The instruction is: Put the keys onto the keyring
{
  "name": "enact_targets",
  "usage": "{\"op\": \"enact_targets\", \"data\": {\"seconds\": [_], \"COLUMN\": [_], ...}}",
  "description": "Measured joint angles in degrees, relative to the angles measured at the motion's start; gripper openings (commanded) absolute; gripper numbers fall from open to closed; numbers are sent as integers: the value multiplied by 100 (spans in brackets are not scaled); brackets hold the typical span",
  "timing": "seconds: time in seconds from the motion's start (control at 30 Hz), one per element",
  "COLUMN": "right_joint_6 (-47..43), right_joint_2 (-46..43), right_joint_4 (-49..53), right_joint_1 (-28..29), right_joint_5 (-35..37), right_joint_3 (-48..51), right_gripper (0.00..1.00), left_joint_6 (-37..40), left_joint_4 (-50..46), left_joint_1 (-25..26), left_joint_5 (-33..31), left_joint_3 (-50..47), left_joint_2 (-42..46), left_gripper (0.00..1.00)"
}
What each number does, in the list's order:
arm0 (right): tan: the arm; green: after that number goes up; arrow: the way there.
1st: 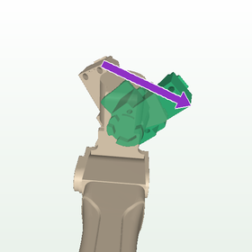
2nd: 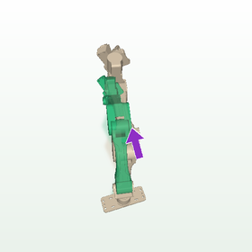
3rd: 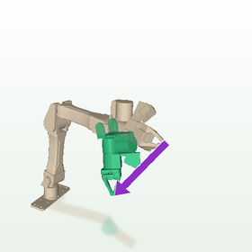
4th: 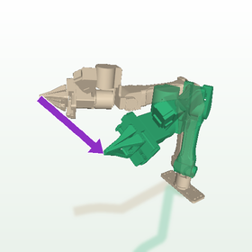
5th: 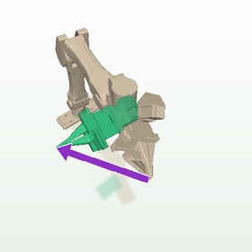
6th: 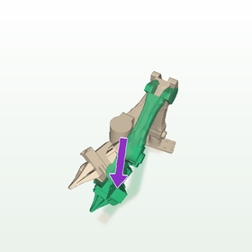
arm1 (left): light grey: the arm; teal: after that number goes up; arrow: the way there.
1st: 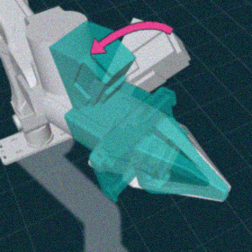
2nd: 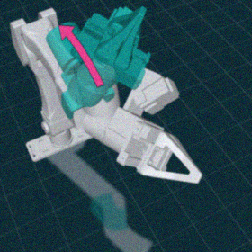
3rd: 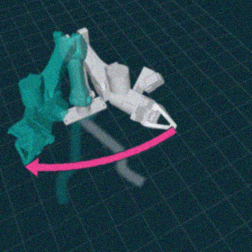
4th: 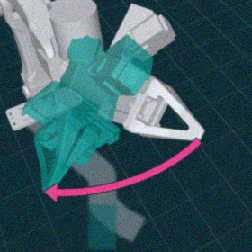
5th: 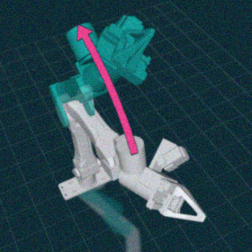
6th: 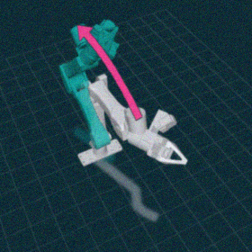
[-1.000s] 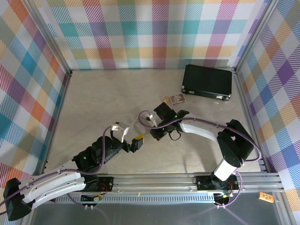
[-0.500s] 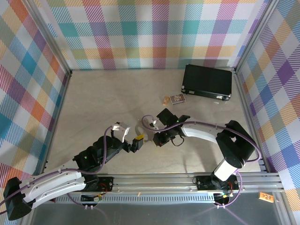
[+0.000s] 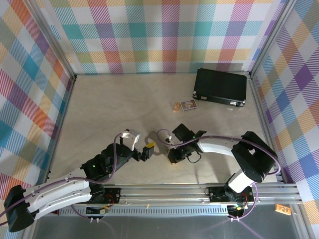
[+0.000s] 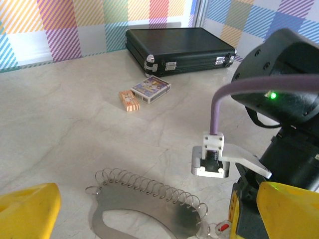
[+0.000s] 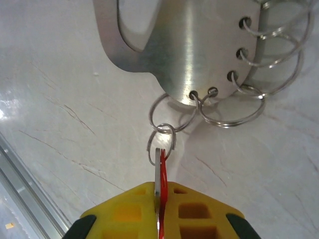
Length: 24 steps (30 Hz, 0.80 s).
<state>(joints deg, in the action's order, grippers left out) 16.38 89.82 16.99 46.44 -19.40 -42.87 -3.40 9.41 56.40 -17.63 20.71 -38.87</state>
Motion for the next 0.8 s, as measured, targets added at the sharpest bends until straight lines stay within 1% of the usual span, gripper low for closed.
{"op": "enact_targets", "data": {"seconds": [0.23, 0.43, 0.5, 0.67, 0.8], "right_joint_6": [240, 422, 463, 533, 514], "right_joint_2": [-256, -573, -787, -1515, -2155], "right_joint_4": [-151, -219, -219, -155, -22], "right_joint_1": [0, 2, 4, 9, 11], "right_joint_5": [0, 37, 79, 249, 520], "right_joint_3": [308, 560, 647, 732, 730], "right_gripper": [17, 26, 33, 42, 53], "left_joint_6": [0, 0, 0, -9, -63], "left_joint_4": [118, 131, 131, 125, 87], "left_joint_1": [0, 0, 0, 0, 0], "left_joint_5": [0, 0, 0, -13, -164], "left_joint_3": [0, 0, 0, 0, 13], "left_joint_2": [-129, -129, -131, -131, -129], "left_gripper": [100, 100, 100, 100, 100]}}
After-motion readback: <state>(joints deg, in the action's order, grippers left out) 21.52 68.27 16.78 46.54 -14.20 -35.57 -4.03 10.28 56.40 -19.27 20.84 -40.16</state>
